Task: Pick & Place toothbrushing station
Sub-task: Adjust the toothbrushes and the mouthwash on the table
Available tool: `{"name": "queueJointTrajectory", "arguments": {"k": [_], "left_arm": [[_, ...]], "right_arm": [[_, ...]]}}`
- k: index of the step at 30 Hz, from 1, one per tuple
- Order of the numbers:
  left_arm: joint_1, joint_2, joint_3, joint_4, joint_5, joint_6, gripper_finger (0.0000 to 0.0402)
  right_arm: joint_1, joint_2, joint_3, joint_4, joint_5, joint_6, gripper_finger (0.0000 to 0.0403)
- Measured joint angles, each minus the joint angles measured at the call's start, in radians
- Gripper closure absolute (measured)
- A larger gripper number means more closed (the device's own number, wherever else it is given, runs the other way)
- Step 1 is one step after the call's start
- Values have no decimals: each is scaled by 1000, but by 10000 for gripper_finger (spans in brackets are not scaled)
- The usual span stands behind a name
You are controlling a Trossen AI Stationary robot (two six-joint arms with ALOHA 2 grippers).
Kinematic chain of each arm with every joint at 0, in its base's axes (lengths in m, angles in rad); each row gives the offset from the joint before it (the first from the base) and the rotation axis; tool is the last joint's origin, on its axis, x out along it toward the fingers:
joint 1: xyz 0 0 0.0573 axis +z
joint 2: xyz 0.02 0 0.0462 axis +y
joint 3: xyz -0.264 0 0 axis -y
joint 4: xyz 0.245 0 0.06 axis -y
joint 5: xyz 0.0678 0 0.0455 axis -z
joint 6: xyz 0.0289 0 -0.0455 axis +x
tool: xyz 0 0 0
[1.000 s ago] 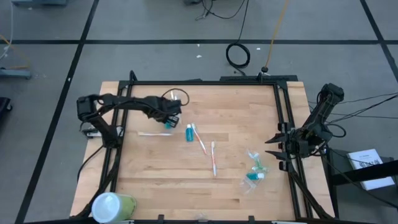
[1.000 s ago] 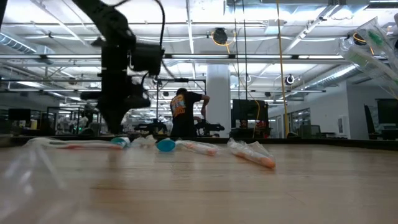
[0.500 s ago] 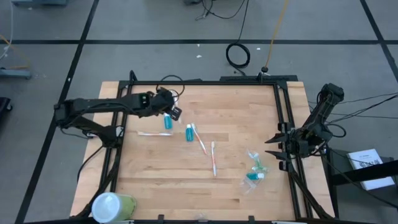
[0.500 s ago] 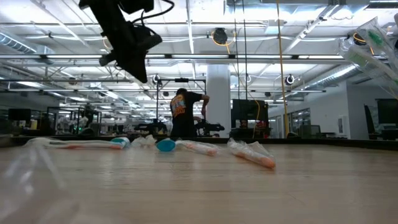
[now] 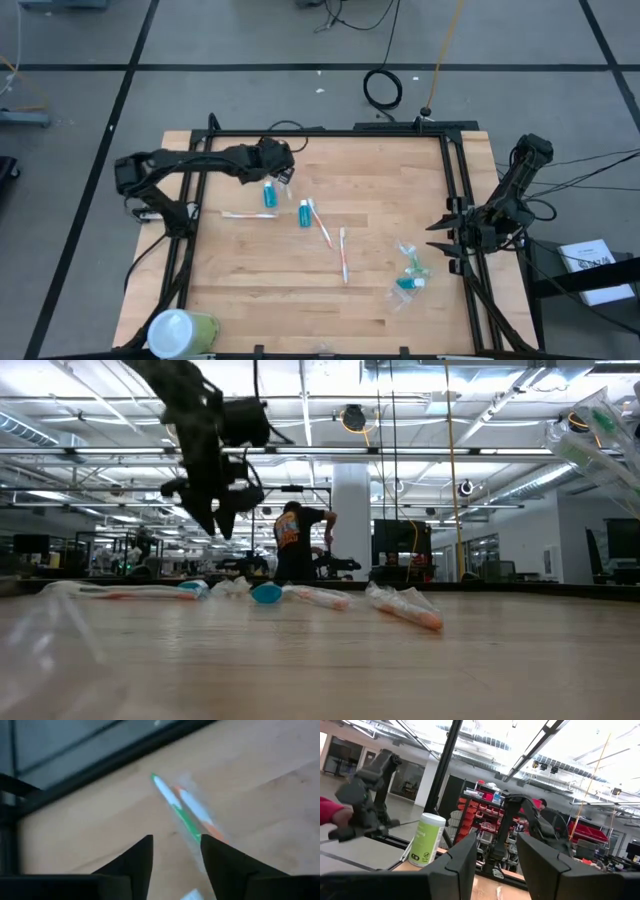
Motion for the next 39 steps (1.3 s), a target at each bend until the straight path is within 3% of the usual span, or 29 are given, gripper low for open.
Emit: {"name": "queueJointTrajectory", "arguments": {"k": [7, 13, 17, 23, 39], "left_arm": [[99, 162, 0, 140, 131, -4, 218], [133, 212, 0, 119, 167, -12, 218], [135, 215, 0, 93, 282, -31, 218], [83, 215, 0, 103, 462, -23, 217], [-103, 196, 0, 253, 534, -60, 217]], "right_arm": [[0, 0, 0, 0, 0, 0, 271], [0, 0, 0, 0, 0, 0, 271], [0, 0, 0, 0, 0, 0, 271], [0, 0, 0, 0, 0, 0, 271], [0, 0, 0, 0, 0, -2, 271]]}}
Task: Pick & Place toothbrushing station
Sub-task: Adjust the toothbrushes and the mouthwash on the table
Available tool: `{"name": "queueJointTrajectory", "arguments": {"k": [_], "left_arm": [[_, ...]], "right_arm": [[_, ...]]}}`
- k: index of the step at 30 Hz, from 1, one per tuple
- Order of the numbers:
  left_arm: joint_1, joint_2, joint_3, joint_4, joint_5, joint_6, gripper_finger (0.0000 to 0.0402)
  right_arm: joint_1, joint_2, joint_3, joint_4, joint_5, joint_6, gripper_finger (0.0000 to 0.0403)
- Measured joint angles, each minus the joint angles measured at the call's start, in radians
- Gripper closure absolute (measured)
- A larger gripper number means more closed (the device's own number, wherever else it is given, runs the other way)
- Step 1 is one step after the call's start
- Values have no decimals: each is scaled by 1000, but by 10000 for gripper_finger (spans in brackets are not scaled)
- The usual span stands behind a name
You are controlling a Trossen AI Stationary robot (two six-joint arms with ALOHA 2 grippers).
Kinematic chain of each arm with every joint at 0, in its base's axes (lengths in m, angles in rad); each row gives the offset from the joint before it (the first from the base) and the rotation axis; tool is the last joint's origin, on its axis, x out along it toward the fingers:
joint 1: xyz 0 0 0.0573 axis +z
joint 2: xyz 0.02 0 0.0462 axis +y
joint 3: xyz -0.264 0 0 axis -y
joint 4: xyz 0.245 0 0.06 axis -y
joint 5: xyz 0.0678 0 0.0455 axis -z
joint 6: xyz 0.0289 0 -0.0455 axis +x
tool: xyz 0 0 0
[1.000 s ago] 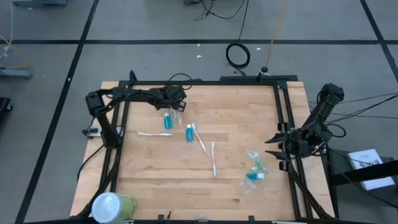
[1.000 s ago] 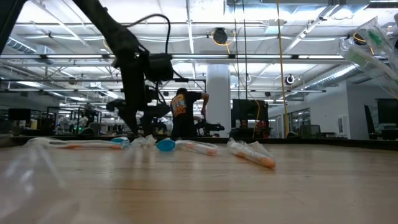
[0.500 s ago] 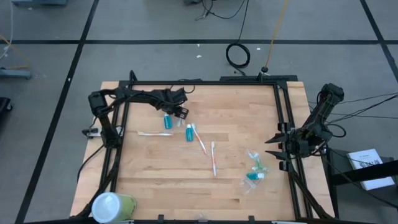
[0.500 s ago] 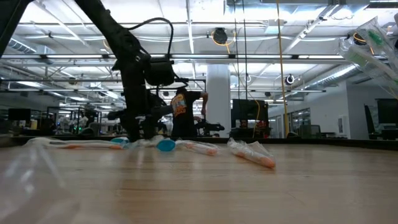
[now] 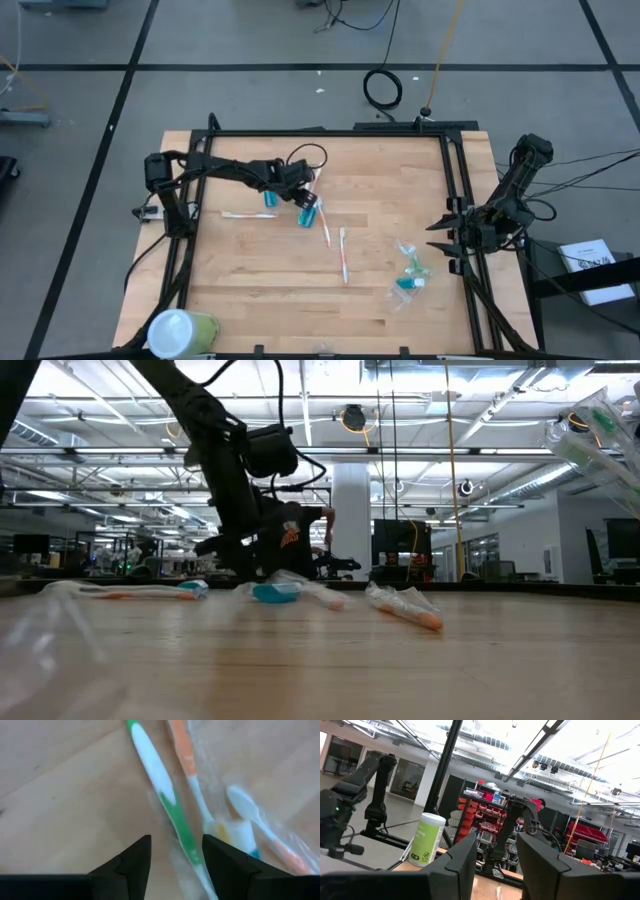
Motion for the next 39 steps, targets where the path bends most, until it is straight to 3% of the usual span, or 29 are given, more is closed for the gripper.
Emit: {"name": "queueJointTrajectory", "arguments": {"k": [11, 16, 20, 30, 39], "left_arm": [[-120, -100, 4, -207, -13, -50, 218], [-175, -87, 3, -280, -94, -150, 218], [-209, -78, 1, -236, -155, -213, 218], [-227, 16, 1, -197, -121, -267, 218], [-240, 16, 0, 107, -117, -222, 218]], "right_arm": [[0, 0, 0, -1, 0, 0, 271], [0, 0, 0, -1, 0, 0, 271], [0, 0, 0, 0, 0, 0, 271], [0, 0, 0, 1, -3, -1, 271], [0, 0, 0, 1, -2, -1, 271]]}}
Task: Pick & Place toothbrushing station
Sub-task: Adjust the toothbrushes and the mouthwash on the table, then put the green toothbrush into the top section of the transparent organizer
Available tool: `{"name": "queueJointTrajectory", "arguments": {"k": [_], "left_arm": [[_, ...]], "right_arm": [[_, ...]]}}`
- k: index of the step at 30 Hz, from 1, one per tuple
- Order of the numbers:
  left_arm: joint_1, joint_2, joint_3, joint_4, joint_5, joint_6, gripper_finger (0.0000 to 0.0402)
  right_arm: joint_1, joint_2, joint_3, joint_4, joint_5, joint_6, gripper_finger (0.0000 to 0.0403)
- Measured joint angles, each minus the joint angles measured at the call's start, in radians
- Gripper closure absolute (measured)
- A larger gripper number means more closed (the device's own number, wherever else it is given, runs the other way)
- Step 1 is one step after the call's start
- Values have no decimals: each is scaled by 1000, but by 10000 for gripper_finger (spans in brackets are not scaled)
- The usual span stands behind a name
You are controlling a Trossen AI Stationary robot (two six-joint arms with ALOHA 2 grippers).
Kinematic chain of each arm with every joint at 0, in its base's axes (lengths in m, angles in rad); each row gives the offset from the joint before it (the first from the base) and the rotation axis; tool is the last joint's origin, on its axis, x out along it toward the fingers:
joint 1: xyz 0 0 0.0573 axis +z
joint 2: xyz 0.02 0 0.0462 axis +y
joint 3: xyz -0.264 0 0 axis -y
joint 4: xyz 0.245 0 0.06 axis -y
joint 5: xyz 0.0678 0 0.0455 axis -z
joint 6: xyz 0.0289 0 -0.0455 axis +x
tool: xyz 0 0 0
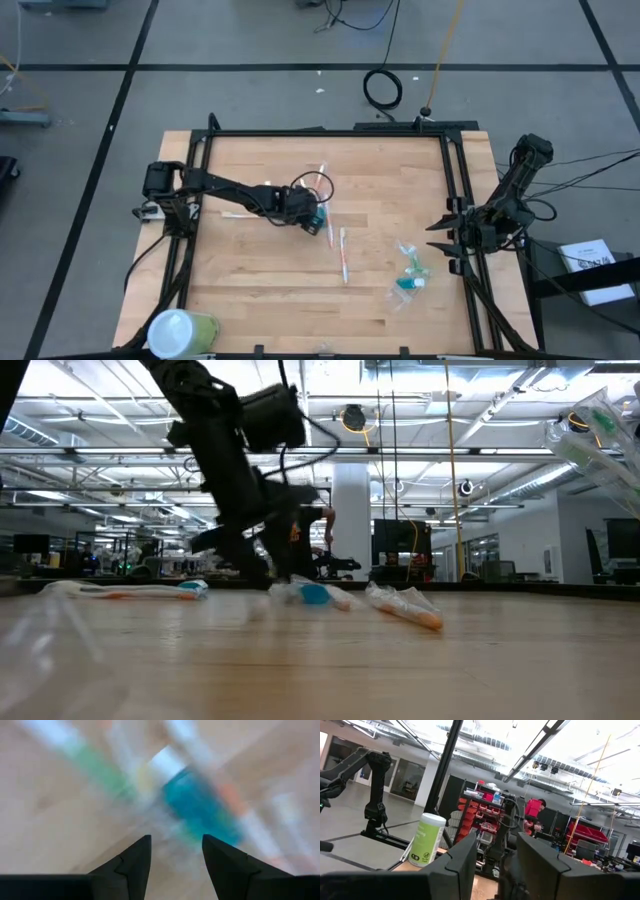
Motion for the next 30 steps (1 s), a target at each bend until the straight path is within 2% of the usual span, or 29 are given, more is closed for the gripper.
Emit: {"name": "queueJointTrajectory", "arguments": {"k": [3, 6, 10, 14, 17, 22, 24, 30], "left_arm": [[2, 1, 0, 141, -12, 64, 218], [3, 0, 1, 268, -78, 194, 218], [32, -36, 1, 243, -115, 528, 218], [64, -77, 1, 127, -190, 898, 218], [96, -85, 4, 29, -150, 1111, 218], [181, -56, 53, -143, 33, 1196, 218], [187, -38, 66, -188, 45, 1283, 218], [186, -4, 73, -182, 25, 1609, 218]], "right_arm": [[0, 0, 0, 0, 1, 0, 271], [0, 0, 0, -1, 1, 0, 271], [0, 0, 0, -1, 1, 0, 271], [0, 0, 0, -1, 1, 1, 271], [0, 0, 0, -1, 1, 2, 271], [0, 0, 0, 3, 2, 2, 271], [0, 0, 0, 14, 2, 1, 271], [0, 1, 0, 23, 3, -3, 271]]}}
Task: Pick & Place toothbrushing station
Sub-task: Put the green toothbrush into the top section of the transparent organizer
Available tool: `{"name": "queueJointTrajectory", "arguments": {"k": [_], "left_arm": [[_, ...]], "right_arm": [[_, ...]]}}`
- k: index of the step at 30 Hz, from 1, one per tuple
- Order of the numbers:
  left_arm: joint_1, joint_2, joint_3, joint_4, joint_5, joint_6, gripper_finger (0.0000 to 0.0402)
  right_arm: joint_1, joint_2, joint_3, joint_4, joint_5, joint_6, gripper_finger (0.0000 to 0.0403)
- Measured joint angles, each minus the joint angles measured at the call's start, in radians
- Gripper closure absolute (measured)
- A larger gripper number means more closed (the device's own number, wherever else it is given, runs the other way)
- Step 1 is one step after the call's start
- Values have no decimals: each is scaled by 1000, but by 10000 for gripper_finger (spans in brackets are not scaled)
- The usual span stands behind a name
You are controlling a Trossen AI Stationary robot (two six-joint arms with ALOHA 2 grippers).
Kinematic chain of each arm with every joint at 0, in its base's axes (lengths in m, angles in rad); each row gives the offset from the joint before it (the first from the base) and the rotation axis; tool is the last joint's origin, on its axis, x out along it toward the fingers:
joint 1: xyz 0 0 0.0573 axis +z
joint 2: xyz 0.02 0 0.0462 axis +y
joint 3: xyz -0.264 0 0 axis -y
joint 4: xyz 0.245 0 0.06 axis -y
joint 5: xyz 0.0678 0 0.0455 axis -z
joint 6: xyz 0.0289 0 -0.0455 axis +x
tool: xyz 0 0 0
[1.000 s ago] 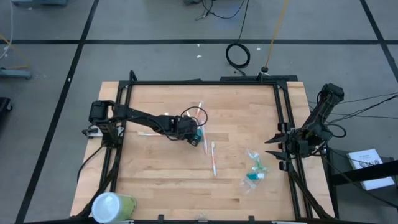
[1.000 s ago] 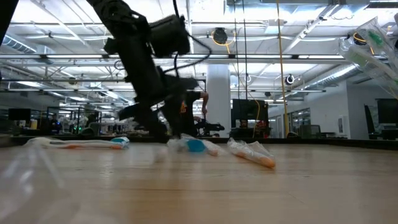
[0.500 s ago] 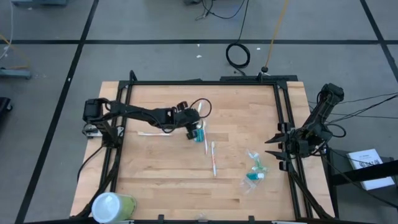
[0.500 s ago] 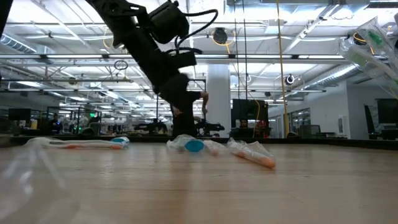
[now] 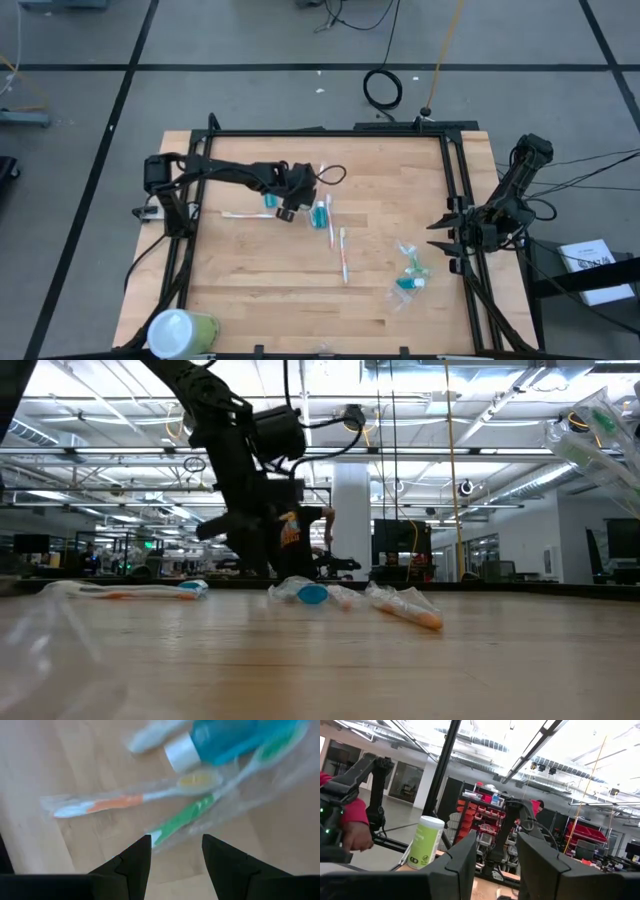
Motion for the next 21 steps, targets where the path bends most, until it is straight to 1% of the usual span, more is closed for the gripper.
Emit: {"name": "queueJointTrajectory", "arguments": {"k": [2, 7, 11, 13, 17, 21], "left_arm": [[4, 21, 0, -4, -11, 53, 218], [10, 63, 2, 4, -29, 117, 218], [8, 87, 36, -9, -60, 159, 218], [9, 99, 61, 9, -74, 196, 218], [17, 110, 112, 3, -76, 226, 218], [35, 156, 134, -58, -37, 216, 218]], "right_arm": [[0, 0, 0, 0, 0, 1, 271], [0, 0, 0, 4, 0, 1, 271], [0, 0, 0, 4, 0, 0, 271], [0, 0, 0, 4, 2, -1, 271], [0, 0, 0, 7, 3, -2, 271], [0, 0, 0, 7, 4, -3, 271]]}}
